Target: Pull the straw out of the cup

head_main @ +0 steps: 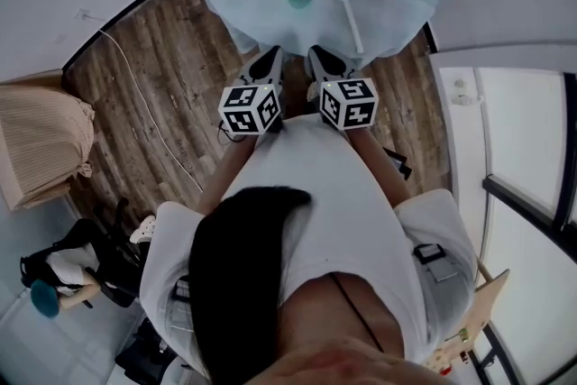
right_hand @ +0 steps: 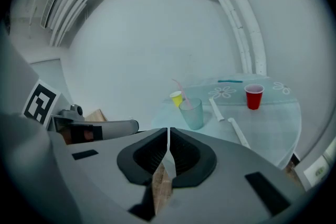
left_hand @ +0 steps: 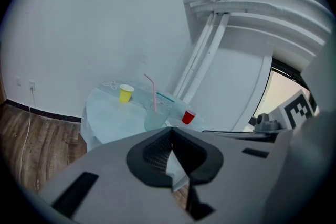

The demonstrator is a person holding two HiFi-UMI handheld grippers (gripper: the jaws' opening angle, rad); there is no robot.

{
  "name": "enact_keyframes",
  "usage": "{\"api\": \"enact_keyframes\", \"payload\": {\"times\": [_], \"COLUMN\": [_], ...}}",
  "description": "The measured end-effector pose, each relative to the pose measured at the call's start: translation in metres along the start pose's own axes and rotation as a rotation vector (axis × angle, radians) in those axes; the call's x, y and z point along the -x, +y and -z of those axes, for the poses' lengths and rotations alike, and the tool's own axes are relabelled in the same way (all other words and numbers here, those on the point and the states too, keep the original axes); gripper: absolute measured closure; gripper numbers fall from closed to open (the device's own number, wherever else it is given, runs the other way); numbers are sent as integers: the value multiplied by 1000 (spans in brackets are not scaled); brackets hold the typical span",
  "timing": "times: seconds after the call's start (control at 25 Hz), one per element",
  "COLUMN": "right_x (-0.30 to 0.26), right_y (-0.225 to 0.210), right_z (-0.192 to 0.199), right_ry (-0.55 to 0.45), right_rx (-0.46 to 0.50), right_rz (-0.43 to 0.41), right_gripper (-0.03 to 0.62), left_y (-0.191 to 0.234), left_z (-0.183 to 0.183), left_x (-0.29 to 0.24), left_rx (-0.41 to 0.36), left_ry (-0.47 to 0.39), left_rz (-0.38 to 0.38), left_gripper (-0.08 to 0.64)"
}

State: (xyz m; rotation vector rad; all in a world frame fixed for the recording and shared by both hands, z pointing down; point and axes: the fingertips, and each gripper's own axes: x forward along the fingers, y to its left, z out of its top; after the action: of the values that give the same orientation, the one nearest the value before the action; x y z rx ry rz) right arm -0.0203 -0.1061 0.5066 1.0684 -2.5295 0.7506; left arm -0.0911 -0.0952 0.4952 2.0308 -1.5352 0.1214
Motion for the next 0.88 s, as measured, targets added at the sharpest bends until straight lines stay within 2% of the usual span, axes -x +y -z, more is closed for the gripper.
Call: {"api": "enact_keyframes", "payload": {"times": [0.32,0.64,0.88], "right_x": [-10,-22,-22], "right_y": [-38,-60,-76], "right_z": [-18,-29,-37], "right_ry": [11,29,29], "right_rx": [-8,43,51], "right_rz": [-29,-89,-99], "right_gripper": [557,555,556], "left_y": [-9,-11,-15], "left_z": [-9,-12,-16], "left_x": [-35,-60,-70], "left_rx": [29,73,104], "left_ry": [0,-18,-32], "left_rz": [-28,-83,-113], "left_gripper": [551,551,551]}}
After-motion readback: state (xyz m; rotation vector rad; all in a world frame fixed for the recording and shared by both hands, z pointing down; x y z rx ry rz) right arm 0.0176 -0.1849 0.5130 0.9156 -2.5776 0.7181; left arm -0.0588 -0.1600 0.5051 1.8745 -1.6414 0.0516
